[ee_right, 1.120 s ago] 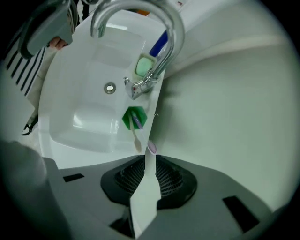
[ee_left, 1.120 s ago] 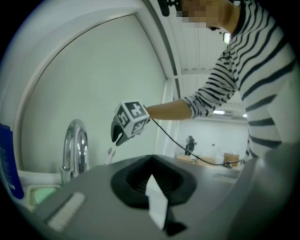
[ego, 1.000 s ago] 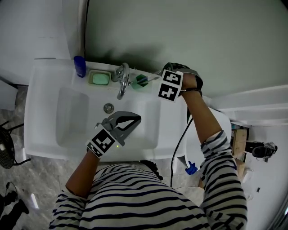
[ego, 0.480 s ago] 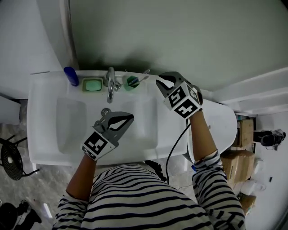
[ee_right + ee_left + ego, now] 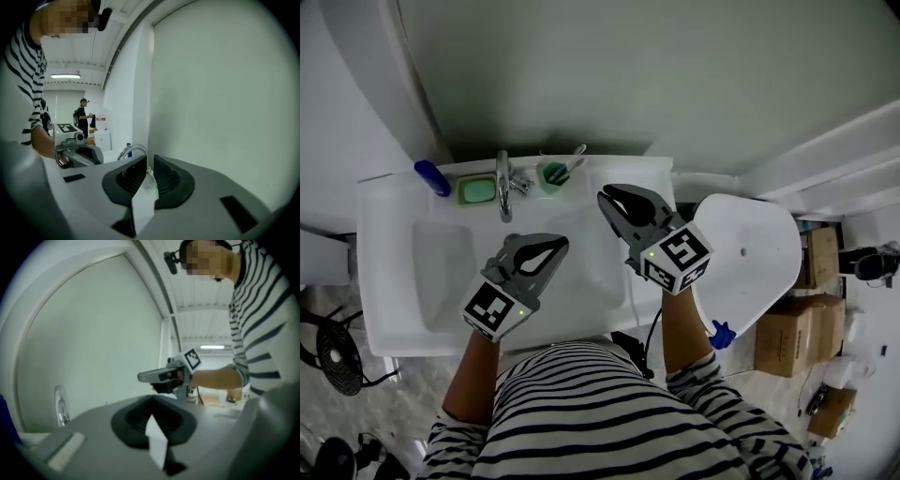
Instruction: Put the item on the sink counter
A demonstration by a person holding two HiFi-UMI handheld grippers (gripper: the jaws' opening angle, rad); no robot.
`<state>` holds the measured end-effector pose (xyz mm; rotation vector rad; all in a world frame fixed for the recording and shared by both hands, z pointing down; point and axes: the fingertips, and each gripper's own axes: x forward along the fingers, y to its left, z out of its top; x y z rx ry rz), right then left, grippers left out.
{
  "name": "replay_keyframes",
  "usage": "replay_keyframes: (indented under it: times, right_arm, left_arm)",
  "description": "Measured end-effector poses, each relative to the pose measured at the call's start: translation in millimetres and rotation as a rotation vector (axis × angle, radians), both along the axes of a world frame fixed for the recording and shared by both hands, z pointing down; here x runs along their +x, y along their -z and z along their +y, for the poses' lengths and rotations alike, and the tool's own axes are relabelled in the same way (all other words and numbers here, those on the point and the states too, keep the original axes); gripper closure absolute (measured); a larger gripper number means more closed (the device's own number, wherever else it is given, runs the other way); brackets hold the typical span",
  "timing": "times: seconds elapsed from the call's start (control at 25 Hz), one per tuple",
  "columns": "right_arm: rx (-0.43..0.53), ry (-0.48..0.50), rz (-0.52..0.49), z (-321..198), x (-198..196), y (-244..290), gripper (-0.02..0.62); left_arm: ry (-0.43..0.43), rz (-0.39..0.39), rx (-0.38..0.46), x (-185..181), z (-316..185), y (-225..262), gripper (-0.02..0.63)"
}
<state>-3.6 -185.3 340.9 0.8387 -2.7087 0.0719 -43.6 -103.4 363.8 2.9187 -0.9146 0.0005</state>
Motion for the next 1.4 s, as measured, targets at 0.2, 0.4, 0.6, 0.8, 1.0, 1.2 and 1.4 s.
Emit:
replay_keyframes:
  times: [0.2, 0.4, 0.6, 0.8, 1.0, 1.2, 1.4]
  right_arm:
    - [0.023, 0.043, -0.118, 34, 2, 2, 0.551]
    - [0.000, 0.078, -0.200, 65, 4, -2, 0.551]
    - [0.039, 0.110, -0.232, 88, 5, -2, 0.563]
    - [0.083, 0.116, -0.224, 95, 7, 6, 0.580]
    - [0.084, 0.123, -0.198, 100, 11, 5, 0.589]
    - [0.077, 0.111, -0.195, 101, 19, 2, 0.589]
    - [0.072, 0.119, -0.201, 97, 27, 0, 0.589]
  left_arm:
    - [0.015, 0.010, 0.015, 7, 1, 12, 0.600]
    - [0.015, -0.007, 0.021, 15, 11, 17, 0.600]
    - [0.014, -0.027, 0.013, 23, 16, 13, 0.600]
    - [0.012, -0.021, 0.027, 35, 18, 16, 0.600]
    - [-0.001, -0.024, 0.031, 46, 20, 16, 0.600]
    - [0.001, -0.034, 0.027, 52, 22, 13, 0.600]
    - [0.024, -0.034, 0.019, 56, 19, 12, 0.601]
